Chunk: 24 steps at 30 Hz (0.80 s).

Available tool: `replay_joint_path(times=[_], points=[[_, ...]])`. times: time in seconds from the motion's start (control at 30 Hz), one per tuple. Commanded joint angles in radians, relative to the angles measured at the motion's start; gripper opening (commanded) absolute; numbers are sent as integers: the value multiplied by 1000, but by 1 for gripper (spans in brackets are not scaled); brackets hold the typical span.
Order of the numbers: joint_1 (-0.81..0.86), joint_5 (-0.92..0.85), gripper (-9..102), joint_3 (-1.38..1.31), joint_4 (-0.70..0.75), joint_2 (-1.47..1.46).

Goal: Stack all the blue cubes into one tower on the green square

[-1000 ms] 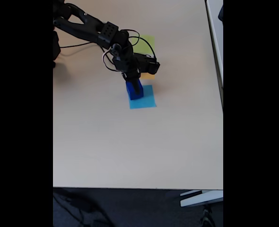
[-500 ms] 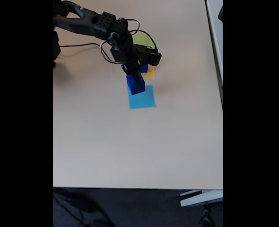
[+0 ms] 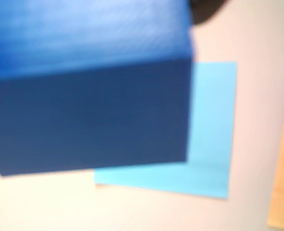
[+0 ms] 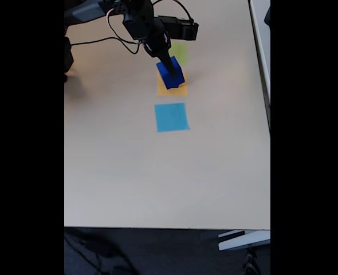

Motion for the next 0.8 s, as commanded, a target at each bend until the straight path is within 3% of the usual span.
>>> replay_joint_path(times=[0.0,0.47,0.77], points=[[-64,71,9,-89,-14,109],[-321,416,9,0,-281,133],[-460,742,9,184,-350,67]])
